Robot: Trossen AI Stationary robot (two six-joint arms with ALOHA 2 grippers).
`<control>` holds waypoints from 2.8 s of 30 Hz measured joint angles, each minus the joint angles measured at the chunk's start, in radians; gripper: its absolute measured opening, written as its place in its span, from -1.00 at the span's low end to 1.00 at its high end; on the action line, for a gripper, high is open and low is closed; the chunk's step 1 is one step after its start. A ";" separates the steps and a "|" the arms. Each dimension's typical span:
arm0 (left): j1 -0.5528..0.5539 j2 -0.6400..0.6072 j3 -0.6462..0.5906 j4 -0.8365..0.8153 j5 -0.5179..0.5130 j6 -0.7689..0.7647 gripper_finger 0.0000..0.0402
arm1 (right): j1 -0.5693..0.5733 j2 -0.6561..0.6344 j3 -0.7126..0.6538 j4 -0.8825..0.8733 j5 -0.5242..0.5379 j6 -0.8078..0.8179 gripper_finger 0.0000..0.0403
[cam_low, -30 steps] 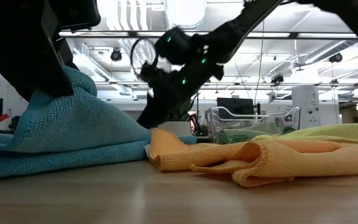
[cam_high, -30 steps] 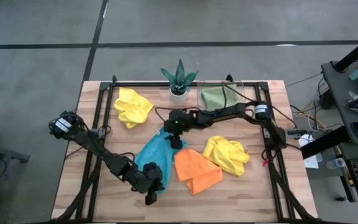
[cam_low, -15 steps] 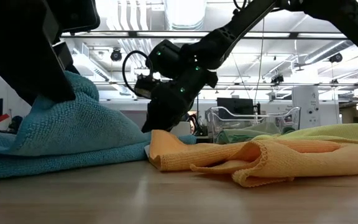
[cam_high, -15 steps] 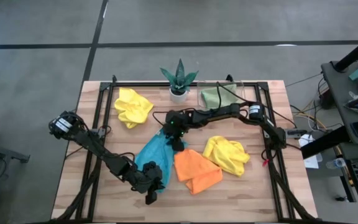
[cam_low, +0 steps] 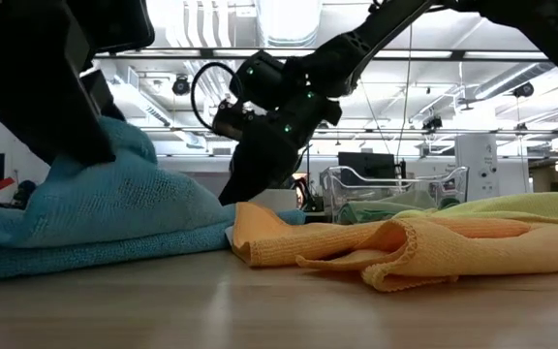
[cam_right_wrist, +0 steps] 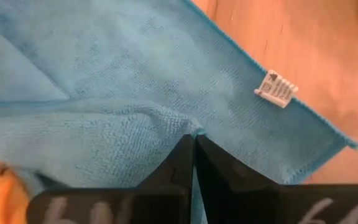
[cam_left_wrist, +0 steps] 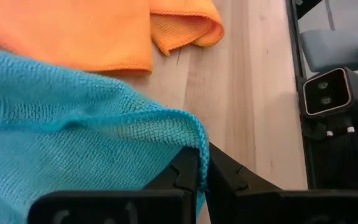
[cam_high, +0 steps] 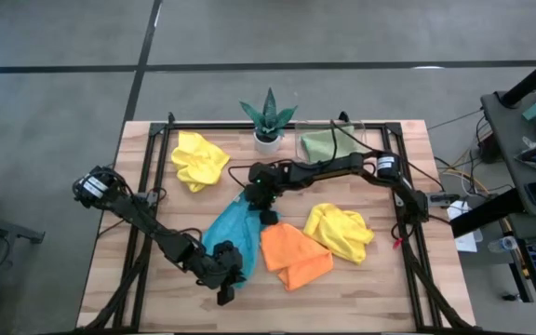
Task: Fold microfiber towels
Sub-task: Fold the blue microfiber towel
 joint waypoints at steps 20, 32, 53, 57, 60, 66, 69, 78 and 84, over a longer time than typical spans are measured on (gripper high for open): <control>0.000 -0.151 0.000 -0.420 -0.010 -0.178 -1.00 | 0.047 -0.129 -0.019 -0.114 0.001 -0.123 -0.96; 0.000 -0.245 -0.012 -0.580 -0.082 -0.207 -1.00 | 0.043 -0.210 -0.073 -0.080 0.132 -0.135 -0.96; -0.001 -0.255 -0.022 -0.809 0.021 -0.474 -1.00 | 0.038 -0.214 -0.214 0.209 0.447 -0.125 -0.96; -0.005 -0.255 -0.021 -0.808 0.085 -0.542 -1.00 | 0.038 -0.213 -0.234 0.237 0.447 -0.120 -0.96; -0.006 -0.255 -0.021 -0.809 0.089 -0.561 -1.00 | 0.039 -0.213 -0.244 0.281 0.447 -0.104 -0.96; -0.006 -0.255 -0.022 -0.823 0.145 -0.674 -1.00 | 0.039 -0.213 -0.290 0.394 0.494 -0.053 -0.96; -0.006 -0.255 -0.025 -0.838 0.146 -0.695 -1.00 | 0.039 -0.213 -0.320 0.447 0.517 -0.036 -0.96; -0.007 -0.254 -0.035 -0.838 0.156 -0.719 -1.00 | 0.036 -0.211 -0.389 0.540 0.531 0.000 -0.96; -0.007 -0.254 -0.035 -0.839 0.154 -0.719 -1.00 | 0.032 -0.211 -0.409 0.584 0.528 0.011 -0.96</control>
